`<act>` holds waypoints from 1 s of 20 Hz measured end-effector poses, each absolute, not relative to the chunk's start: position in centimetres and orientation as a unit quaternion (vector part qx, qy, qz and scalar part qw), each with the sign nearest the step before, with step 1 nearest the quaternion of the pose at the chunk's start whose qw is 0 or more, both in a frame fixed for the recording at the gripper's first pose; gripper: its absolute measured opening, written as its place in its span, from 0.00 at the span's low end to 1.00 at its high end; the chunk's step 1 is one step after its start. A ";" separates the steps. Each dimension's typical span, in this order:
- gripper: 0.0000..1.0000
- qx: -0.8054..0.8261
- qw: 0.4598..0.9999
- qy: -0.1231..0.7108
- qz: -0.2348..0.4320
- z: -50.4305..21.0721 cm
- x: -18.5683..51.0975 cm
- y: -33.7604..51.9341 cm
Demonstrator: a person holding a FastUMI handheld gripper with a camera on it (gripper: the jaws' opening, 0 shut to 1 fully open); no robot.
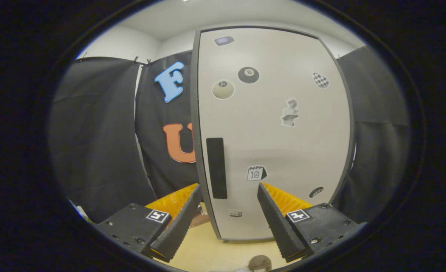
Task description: Open the shoe cabinet door, grab the shoes and put them into the shoe cabinet, then close the shoe cabinet door.
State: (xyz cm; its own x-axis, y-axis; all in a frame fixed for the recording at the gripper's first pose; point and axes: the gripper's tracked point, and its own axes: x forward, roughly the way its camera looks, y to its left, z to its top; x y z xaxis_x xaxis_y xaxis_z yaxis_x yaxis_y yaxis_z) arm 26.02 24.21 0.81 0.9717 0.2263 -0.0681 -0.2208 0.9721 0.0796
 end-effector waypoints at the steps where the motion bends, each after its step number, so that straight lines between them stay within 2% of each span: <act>1: 0.97 0.039 0.992 0.041 0.115 0.9 27.4 24.7; 6: 0.91 0.052 0.989 0.066 0.123 0.3 31.6 26.4; 11: 0.67 0.040 0.993 0.064 0.094 0.0 32.9 26.4; 12: 0.60 0.040 0.992 0.064 0.105 0.0 32.9 27.2; 13: 0.49 0.031 0.993 0.061 0.098 0.0 32.3 26.8; 15: 0.40 0.024 0.994 0.057 0.093 -0.1 32.8 27.0; 20: 0.35 0.021 0.990 0.063 0.122 -0.3 32.3 26.8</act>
